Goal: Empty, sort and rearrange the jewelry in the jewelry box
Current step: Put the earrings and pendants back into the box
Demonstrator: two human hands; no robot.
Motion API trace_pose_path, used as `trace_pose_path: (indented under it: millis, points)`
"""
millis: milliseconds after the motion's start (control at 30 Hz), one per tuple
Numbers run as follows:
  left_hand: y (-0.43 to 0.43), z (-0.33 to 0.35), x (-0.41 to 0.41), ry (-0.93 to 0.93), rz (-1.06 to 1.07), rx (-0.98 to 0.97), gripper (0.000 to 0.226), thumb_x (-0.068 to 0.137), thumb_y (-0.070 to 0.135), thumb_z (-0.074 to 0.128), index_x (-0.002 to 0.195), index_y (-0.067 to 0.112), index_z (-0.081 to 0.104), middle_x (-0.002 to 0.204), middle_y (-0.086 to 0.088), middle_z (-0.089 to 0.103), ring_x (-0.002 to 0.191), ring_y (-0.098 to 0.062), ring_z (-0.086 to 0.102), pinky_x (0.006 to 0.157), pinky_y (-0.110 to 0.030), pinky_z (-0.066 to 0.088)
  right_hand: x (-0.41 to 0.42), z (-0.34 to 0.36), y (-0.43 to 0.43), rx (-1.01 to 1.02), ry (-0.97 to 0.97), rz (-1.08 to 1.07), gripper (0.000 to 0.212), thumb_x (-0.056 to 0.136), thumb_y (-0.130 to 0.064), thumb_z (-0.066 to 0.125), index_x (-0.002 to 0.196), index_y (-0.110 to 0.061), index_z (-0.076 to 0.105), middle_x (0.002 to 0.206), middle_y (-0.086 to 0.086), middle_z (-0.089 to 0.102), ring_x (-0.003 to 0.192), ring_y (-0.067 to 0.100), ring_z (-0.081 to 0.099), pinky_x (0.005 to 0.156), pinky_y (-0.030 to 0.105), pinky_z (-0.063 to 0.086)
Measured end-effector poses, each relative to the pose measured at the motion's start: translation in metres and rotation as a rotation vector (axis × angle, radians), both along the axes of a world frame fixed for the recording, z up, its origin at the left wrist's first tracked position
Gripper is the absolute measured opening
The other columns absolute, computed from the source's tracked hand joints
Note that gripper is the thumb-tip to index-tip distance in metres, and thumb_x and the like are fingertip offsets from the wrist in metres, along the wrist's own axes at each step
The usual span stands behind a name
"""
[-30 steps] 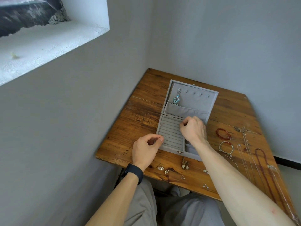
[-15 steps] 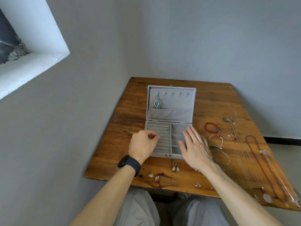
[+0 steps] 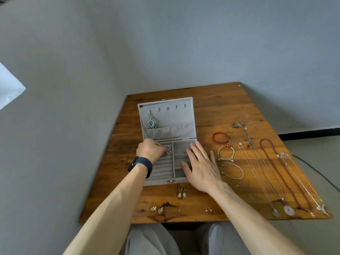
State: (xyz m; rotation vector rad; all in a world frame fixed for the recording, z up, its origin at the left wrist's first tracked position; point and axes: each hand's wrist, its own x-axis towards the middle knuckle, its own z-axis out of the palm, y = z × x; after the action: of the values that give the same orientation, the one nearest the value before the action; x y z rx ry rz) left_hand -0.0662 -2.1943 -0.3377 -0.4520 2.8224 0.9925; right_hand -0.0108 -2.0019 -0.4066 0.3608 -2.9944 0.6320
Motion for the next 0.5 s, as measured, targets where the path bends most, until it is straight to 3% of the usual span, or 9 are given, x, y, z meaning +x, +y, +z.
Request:
trace_pose_path:
  millis: [67,200,367,500]
  points:
    - [0.002,0.001,-0.004,-0.012,0.009,-0.010,0.018,0.083,0.038,0.076,0.079,0.020,0.078,0.073,0.005,0.074,0.078,-0.012,0.068,0.060,-0.021,0.049,0.000,0.000,0.000,-0.020,0.003,0.000,0.064,0.103,-0.052,0.028,0.157,-0.018,0.027,0.168,-0.002,0.006,0.152,0.009,-0.018,0.121,0.053,-0.001]
    - [0.008,0.003,-0.010,-0.019,0.016,-0.050,0.017,0.082,0.036,0.076,0.079,0.020,0.079,0.078,0.002,0.075,0.084,-0.017,0.069,0.079,-0.030,0.058,0.000,0.000,0.000,-0.048,0.007,-0.004,0.064,0.102,-0.052,0.030,0.156,-0.018,0.028,0.168,-0.002,0.007,0.152,0.009,-0.018,0.121,0.054,-0.001]
    - [0.012,0.008,-0.014,-0.057,-0.005,-0.106,0.019,0.082,0.034,0.074,0.085,0.016,0.079,0.085,-0.002,0.075,0.083,-0.019,0.070,0.070,-0.028,0.057,0.001,0.000,0.000,-0.073,0.008,-0.010,0.063,0.102,-0.051,0.031,0.156,-0.018,0.030,0.168,-0.003,0.009,0.152,0.009,-0.017,0.120,0.053,-0.002]
    - [0.014,0.013,-0.015,-0.089,-0.013,-0.153,0.021,0.081,0.032,0.073,0.085,0.012,0.077,0.086,-0.007,0.074,0.081,-0.022,0.070,0.058,-0.025,0.048,0.002,0.001,0.000,-0.084,0.005,-0.011,0.063,0.102,-0.051,0.031,0.155,-0.018,0.031,0.168,-0.003,0.010,0.152,0.009,-0.017,0.120,0.053,-0.002]
